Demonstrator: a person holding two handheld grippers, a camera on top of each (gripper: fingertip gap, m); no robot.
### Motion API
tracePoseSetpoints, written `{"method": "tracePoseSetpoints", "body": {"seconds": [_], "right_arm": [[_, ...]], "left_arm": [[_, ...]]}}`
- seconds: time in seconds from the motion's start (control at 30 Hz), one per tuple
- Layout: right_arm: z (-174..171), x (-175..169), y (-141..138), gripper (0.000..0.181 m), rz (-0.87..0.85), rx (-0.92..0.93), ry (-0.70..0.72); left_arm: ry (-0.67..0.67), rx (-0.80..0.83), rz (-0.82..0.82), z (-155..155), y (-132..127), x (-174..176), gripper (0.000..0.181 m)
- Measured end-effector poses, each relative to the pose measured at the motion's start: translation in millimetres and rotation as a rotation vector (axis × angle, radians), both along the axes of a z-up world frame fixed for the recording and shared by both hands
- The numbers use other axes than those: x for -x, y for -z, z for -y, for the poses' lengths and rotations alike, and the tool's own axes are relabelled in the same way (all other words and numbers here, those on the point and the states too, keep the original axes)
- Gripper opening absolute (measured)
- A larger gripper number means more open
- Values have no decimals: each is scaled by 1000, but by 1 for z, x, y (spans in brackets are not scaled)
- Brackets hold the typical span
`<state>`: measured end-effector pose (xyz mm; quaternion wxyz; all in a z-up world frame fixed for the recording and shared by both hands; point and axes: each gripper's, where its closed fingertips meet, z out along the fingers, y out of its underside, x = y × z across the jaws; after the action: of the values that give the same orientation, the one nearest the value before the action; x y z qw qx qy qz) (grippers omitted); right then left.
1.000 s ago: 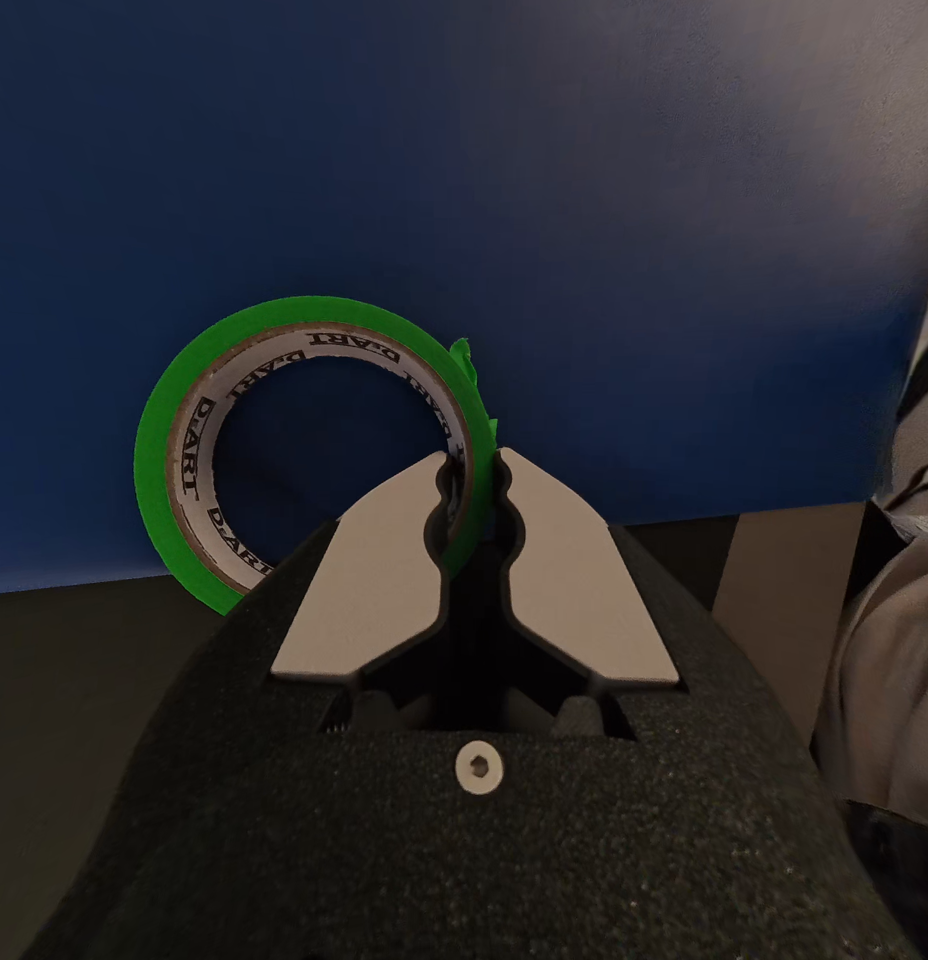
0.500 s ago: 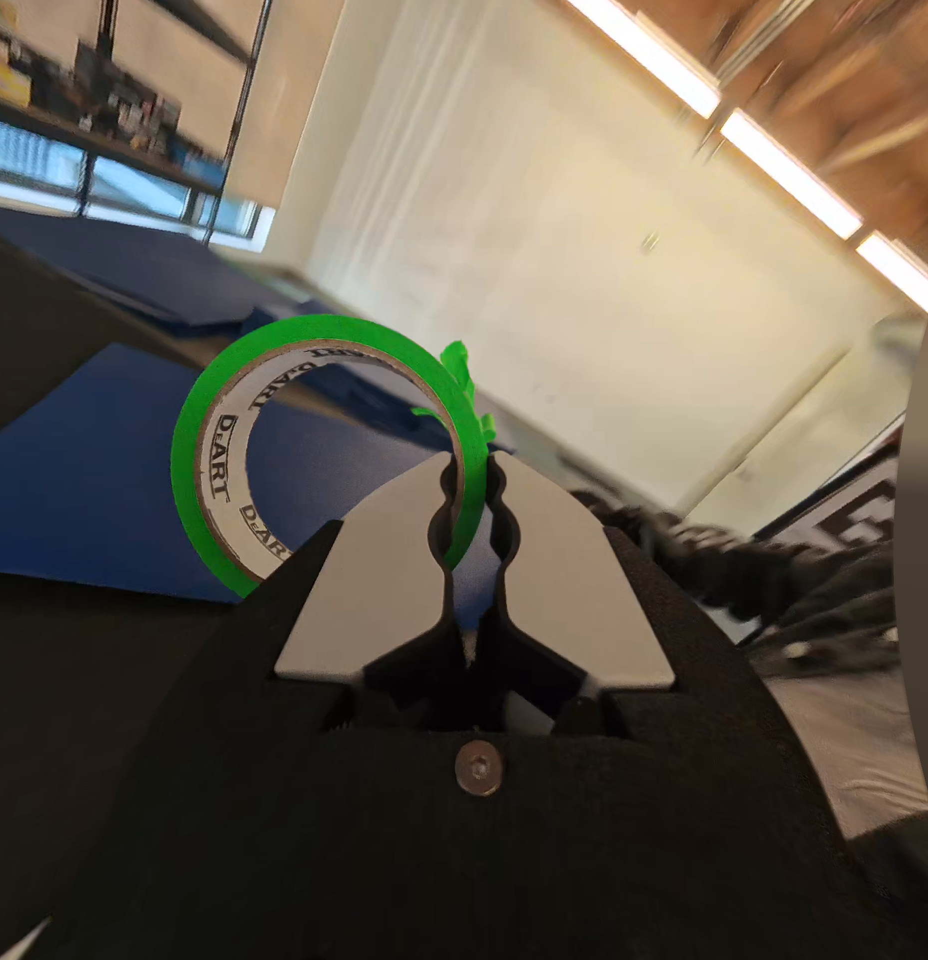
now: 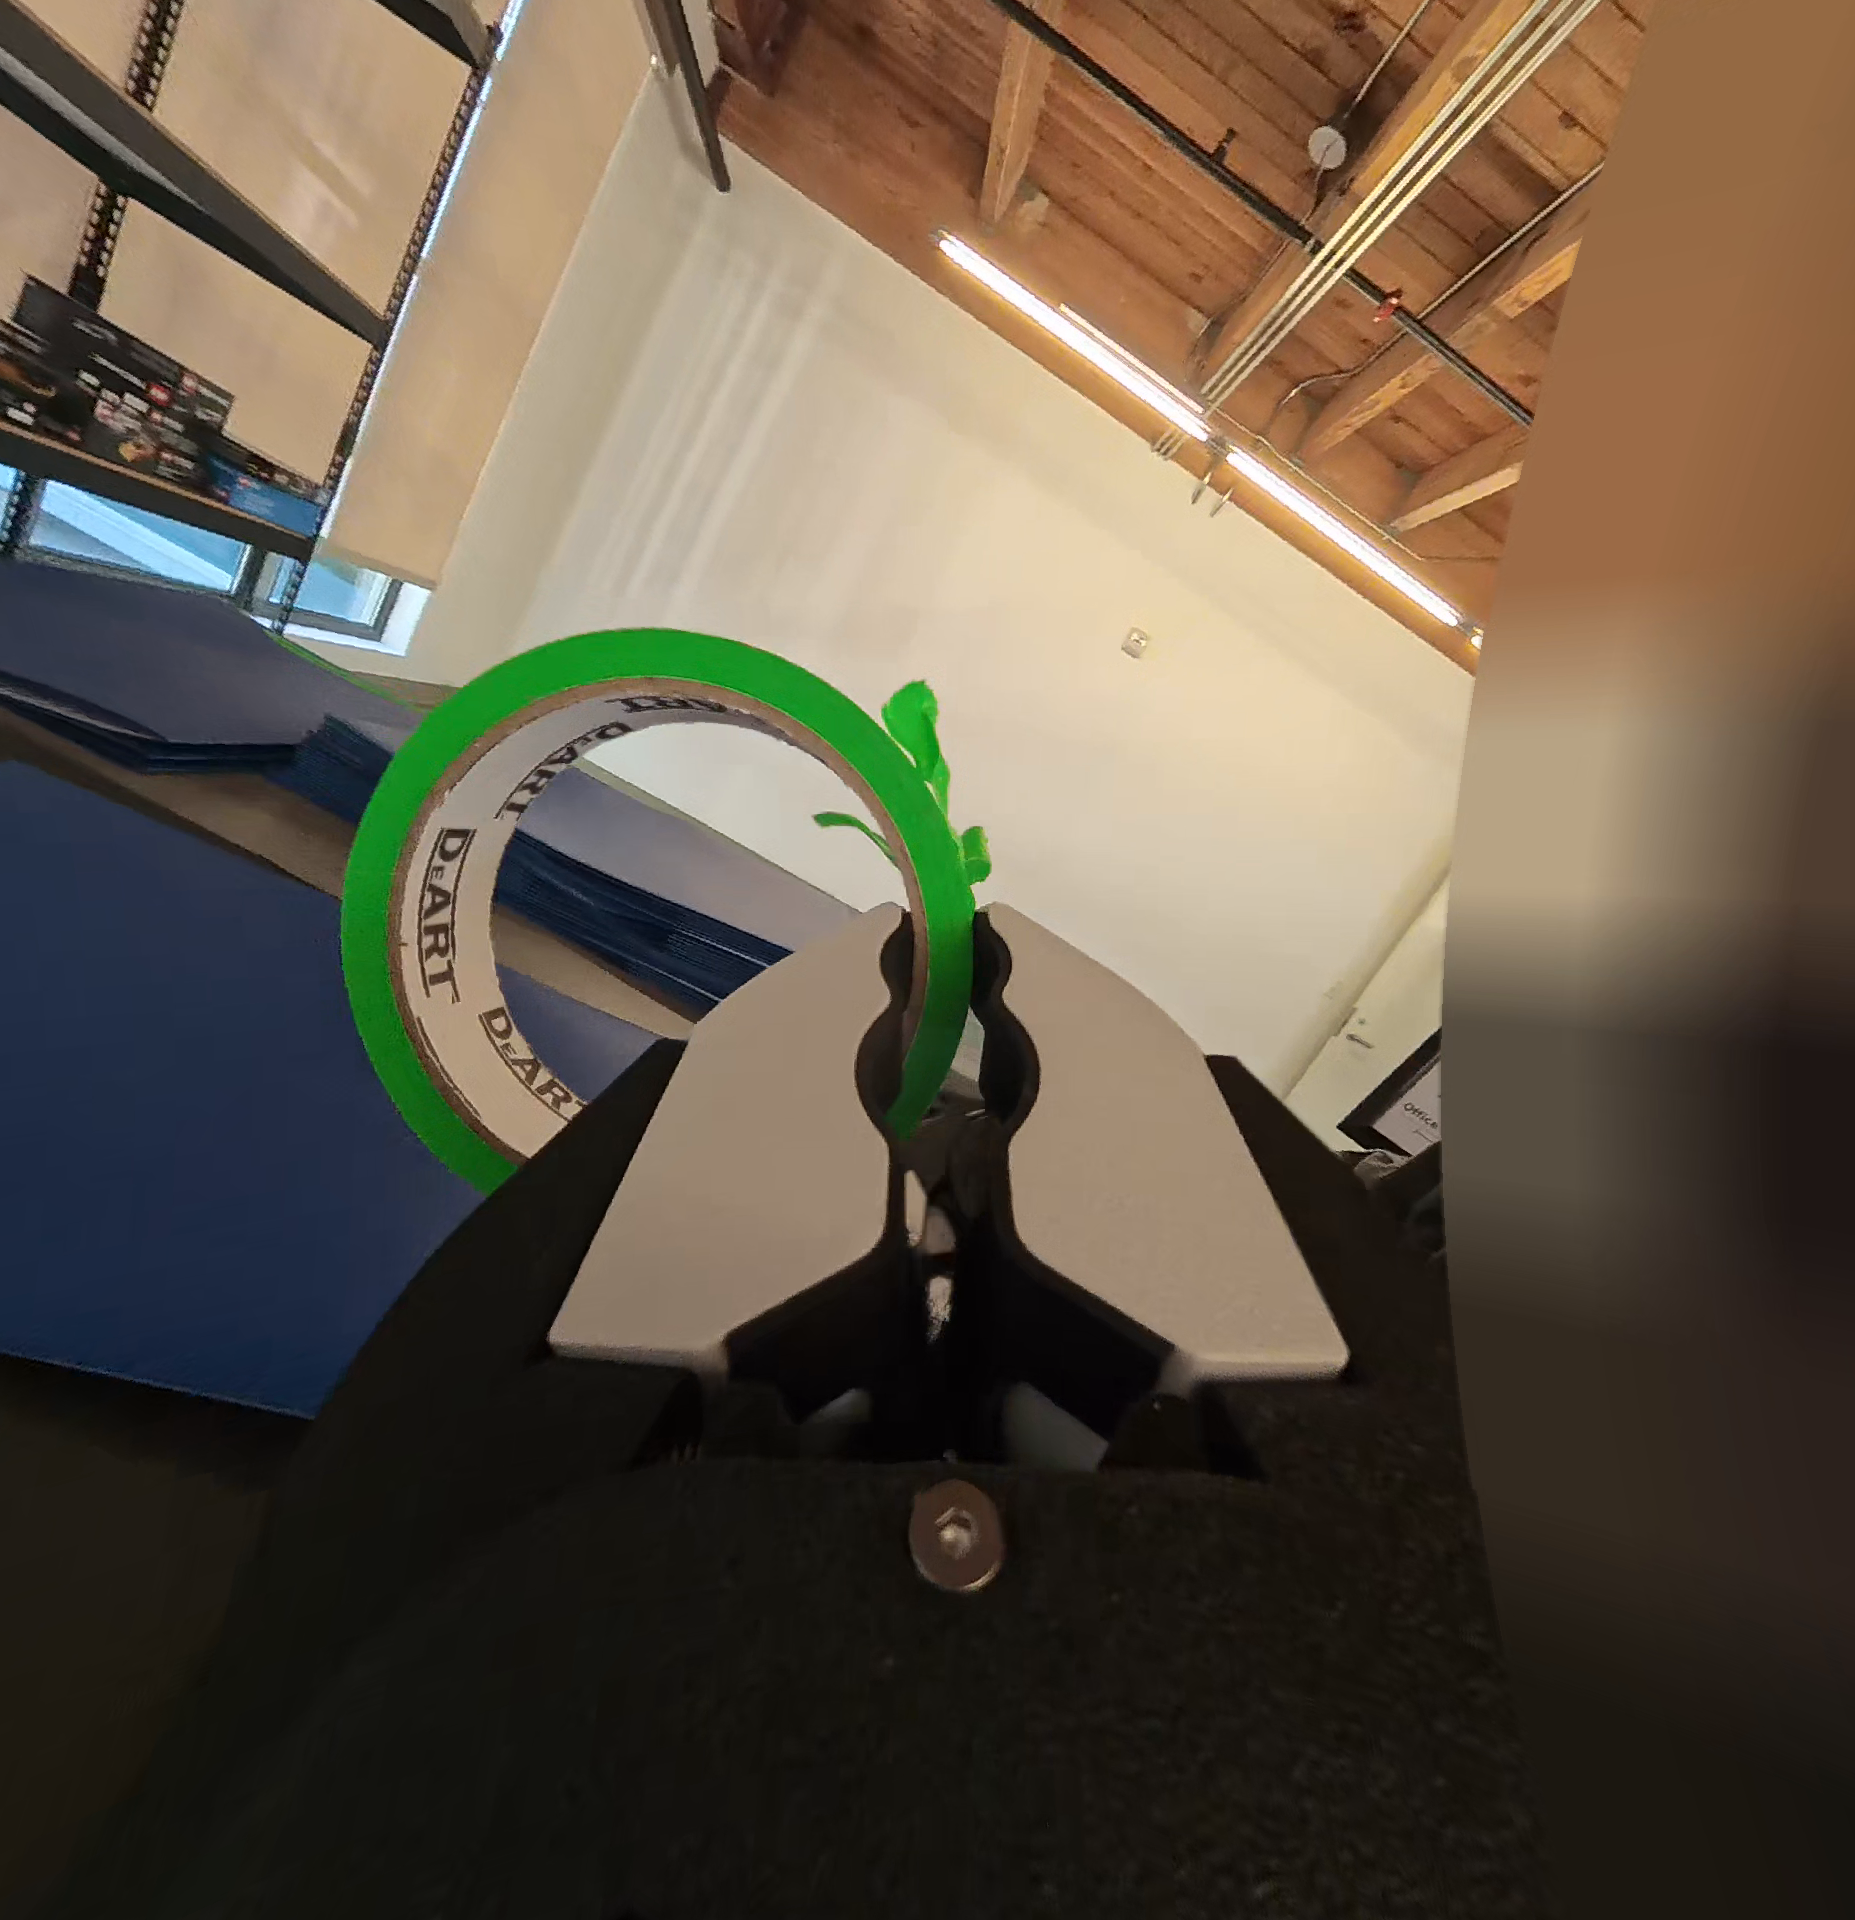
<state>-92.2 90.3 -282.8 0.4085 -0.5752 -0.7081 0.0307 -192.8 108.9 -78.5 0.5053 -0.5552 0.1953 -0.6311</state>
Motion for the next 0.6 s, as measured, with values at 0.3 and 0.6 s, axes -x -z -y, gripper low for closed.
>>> {"method": "tracePoseSetpoints", "body": {"seconds": [0.3,0.6], "right_arm": [[15,11,-48,55,-495,514,-82],[-2,1,-180,32,-972,426,-90]], "left_arm": [[19,0,-156,6,33,-35,10],[-115,-284,-491,14,56,-72,11]]}}
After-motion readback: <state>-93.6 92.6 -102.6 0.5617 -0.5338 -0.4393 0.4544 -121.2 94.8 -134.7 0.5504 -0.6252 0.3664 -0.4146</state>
